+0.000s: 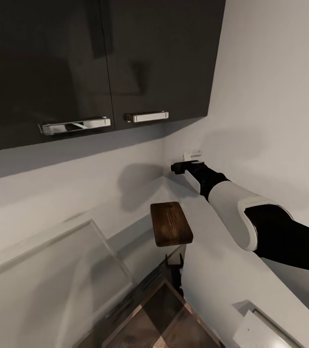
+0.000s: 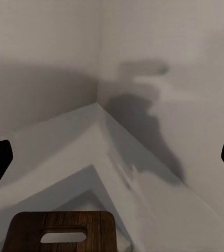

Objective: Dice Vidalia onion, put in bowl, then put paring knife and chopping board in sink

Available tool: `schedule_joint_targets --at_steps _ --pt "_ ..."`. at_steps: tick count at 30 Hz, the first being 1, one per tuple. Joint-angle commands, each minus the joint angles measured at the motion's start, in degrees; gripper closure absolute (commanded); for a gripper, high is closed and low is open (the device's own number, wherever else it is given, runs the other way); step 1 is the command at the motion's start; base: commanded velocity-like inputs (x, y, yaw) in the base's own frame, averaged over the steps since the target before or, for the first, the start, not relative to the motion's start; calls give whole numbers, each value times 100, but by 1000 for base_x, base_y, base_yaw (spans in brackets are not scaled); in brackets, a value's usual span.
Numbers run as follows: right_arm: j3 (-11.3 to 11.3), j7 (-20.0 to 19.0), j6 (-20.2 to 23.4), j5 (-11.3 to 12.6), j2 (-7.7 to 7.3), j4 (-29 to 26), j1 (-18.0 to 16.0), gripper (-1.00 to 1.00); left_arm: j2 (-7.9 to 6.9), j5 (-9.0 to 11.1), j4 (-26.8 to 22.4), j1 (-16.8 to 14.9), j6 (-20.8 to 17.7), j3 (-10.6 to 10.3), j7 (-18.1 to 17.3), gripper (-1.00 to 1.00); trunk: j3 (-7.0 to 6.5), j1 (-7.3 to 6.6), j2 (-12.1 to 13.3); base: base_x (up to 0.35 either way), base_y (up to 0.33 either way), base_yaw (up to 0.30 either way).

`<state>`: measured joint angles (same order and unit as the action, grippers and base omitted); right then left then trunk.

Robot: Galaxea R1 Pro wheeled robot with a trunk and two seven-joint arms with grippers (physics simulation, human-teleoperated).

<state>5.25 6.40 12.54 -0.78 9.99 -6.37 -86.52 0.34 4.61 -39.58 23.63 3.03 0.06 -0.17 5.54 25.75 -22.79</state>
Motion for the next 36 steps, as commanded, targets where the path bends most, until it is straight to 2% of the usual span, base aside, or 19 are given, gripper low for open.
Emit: schedule_joint_targets --at_steps 1,36 --pt "46 20 41 -8 1 -7 -4 -100 1 49 13 1 7 1 -1 -100 21 4 -13 0 0 0" --pt "46 20 -41 -10 1 -5 -4 -100 10 49 32 1 7 3 0 -100 349 4 -13 0 0 0"
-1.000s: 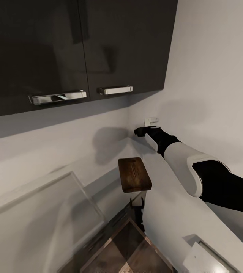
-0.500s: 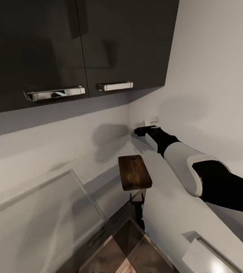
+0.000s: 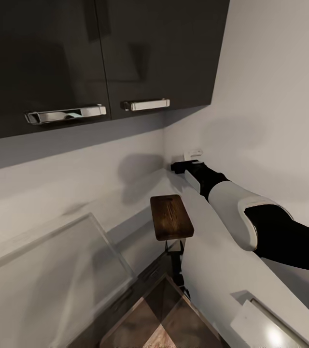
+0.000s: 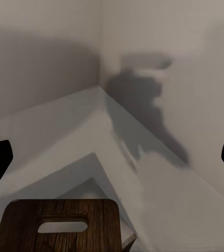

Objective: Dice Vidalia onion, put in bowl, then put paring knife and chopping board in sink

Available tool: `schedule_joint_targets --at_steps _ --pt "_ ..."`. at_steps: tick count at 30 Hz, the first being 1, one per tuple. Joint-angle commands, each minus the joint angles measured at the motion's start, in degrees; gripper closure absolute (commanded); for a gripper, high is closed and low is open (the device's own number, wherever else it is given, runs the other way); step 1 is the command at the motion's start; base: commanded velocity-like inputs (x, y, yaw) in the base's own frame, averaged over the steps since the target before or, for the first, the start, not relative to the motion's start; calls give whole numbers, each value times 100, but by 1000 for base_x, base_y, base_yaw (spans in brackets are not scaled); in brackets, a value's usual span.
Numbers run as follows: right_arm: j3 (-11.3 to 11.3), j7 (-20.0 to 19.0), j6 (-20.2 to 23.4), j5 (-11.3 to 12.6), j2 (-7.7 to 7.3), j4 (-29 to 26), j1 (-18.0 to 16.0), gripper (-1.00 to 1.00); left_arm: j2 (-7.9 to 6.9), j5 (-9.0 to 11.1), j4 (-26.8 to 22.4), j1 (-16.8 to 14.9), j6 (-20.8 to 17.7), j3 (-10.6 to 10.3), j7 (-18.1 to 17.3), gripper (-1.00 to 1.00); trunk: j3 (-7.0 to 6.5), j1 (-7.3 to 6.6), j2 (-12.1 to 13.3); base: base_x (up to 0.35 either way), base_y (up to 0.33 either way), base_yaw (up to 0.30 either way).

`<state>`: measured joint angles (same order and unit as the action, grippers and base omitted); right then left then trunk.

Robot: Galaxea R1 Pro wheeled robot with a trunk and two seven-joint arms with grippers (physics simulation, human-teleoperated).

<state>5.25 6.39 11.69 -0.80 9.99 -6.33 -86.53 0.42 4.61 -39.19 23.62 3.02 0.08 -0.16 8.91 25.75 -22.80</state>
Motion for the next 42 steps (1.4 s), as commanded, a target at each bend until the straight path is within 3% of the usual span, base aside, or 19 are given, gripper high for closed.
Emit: schedule_joint_targets --at_steps 1,42 --pt "46 20 44 -8 1 -9 -2 -100 0 48 -8 2 7 0 -2 -100 21 3 -12 0 0 0" --pt "38 20 43 -8 1 -8 1 -100 0 57 16 2 5 0 -2 -100 404 3 -12 0 0 0"
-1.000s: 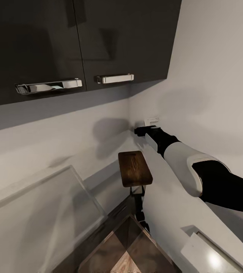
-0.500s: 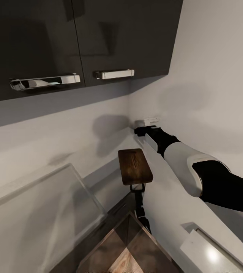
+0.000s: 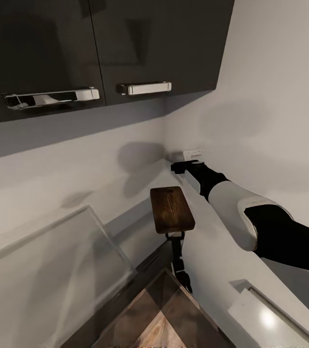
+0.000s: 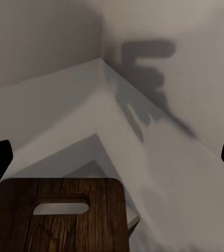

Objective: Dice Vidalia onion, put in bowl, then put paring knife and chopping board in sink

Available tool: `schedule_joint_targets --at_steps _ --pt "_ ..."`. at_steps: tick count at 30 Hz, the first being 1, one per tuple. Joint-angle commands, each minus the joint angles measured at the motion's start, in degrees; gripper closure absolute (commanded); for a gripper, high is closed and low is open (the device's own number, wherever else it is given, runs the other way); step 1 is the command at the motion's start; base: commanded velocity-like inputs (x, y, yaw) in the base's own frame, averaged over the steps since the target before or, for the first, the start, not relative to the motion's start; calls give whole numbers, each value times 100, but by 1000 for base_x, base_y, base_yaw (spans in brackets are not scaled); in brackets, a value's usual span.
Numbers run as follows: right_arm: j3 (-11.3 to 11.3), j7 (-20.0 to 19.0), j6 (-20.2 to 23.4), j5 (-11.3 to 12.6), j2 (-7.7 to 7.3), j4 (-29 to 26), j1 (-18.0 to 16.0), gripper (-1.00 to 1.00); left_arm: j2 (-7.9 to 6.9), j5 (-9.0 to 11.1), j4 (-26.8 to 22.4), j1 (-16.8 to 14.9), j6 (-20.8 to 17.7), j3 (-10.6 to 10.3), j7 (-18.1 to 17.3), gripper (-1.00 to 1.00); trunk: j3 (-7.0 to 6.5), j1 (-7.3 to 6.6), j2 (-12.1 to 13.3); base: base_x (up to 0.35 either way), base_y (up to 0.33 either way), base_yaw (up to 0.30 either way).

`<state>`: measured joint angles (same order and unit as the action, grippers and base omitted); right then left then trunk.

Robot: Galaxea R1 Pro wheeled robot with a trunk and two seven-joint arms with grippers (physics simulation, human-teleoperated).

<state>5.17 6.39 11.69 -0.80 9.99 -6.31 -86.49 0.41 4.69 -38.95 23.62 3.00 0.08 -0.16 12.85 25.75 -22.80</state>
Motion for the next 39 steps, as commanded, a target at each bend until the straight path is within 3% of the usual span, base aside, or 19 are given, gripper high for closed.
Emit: schedule_joint_targets --at_steps 1,39 --pt "46 20 44 -8 1 -9 -6 -100 2 49 -4 2 7 0 -2 -100 20 3 -12 0 0 0" --pt "46 27 44 -8 1 -10 -8 -100 4 49 10 2 7 0 -2 -100 376 3 -12 0 0 0"
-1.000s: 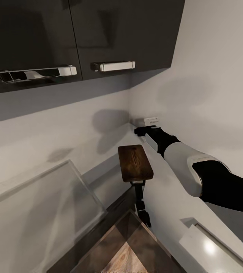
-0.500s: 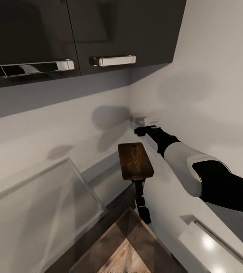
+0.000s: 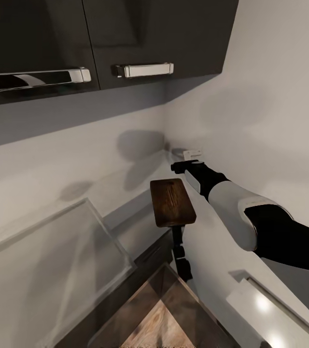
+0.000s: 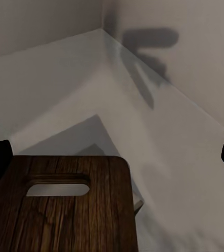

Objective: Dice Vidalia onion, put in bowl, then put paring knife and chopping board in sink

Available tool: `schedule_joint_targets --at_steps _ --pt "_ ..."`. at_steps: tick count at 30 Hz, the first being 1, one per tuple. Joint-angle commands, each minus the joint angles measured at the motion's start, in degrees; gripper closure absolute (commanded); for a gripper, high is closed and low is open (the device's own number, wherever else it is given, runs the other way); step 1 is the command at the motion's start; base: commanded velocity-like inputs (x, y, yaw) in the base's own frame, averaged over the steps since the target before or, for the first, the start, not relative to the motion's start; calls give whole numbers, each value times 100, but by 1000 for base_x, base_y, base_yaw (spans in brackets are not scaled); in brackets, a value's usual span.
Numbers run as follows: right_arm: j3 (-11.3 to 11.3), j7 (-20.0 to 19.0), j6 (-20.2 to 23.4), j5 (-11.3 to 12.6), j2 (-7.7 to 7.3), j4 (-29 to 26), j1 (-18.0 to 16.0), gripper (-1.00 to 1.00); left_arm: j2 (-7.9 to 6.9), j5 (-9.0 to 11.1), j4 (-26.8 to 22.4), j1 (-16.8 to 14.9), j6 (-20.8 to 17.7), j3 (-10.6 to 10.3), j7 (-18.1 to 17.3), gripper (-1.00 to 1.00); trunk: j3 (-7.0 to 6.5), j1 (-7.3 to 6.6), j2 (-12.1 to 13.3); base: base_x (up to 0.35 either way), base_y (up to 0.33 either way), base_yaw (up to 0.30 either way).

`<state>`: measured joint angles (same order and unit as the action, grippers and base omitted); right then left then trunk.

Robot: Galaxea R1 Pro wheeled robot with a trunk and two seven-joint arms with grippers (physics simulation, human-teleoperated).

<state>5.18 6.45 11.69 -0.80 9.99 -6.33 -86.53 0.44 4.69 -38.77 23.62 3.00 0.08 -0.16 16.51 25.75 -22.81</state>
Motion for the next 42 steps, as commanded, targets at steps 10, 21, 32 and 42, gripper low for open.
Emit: schedule_joint_targets --at_steps 10,21,32,42 --pt "47 22 44 -8 1 -9 -3 -100 0 49 -10 3 7 0 -2 -100 103 3 -11 0 0 0" --pt "45 22 44 -8 1 -9 -2 -100 7 49 -13 3 7 0 -2 -100 206 3 -11 0 0 0" --pt "45 22 44 -8 1 -9 -1 -100 9 48 -16 3 7 0 -2 -100 309 3 -11 0 0 0" --pt "45 22 44 -10 1 -9 -4 -100 9 47 -16 3 7 0 -2 -100 403 3 -11 0 0 0"
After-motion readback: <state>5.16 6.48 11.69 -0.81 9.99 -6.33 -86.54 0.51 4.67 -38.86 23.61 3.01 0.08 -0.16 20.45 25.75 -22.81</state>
